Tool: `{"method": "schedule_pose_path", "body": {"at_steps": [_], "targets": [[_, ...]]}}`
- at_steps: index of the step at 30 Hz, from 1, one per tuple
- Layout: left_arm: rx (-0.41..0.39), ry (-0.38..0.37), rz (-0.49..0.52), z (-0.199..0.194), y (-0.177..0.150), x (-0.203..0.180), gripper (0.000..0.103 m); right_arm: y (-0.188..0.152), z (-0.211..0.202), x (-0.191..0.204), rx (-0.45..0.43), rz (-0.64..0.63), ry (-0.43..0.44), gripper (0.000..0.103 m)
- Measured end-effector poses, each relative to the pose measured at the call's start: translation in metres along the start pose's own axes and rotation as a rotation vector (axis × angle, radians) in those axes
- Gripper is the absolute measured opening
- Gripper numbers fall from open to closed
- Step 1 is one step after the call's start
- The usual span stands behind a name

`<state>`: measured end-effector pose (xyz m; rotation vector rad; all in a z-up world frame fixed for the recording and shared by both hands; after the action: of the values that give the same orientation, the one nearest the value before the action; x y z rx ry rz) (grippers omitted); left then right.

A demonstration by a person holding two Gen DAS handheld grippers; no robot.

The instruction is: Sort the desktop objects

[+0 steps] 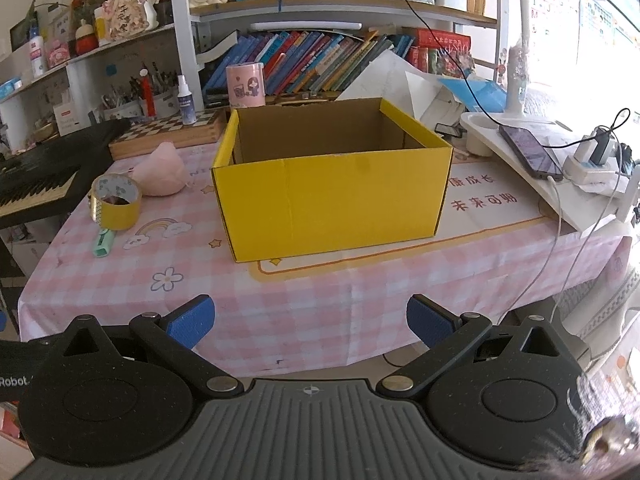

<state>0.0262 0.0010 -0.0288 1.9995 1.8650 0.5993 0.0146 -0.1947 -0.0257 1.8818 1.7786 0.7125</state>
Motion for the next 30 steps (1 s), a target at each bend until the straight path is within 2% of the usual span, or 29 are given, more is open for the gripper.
{"method": "schedule_pose_path", "body": {"at_steps": [19, 30], "targets": [[-0.011, 0.015, -0.024, -0.0014, 0.0034, 0.0038, 0.102, 0.0013, 0.0009, -0.0028, -0.005, -0.001, -0.002, 0.103], [-0.025, -0.006, -0.029, -0.0035, 0.0024, 0.0053, 0.102, 0.0005, -0.0019, 0.0007, -0.017, -0.014, -0.003, 0.103]]}}
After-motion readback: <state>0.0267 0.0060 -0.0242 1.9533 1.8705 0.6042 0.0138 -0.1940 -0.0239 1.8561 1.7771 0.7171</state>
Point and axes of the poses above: each gripper's, at about its wrist camera, not at the fingertips, and z roughly the way its jaws point, x to its left, y to its top, the point moved 2 cm from there along z, roughly the way its jaws point, and after that the axes turned 12 degrees about x, right-handed, at the moved point
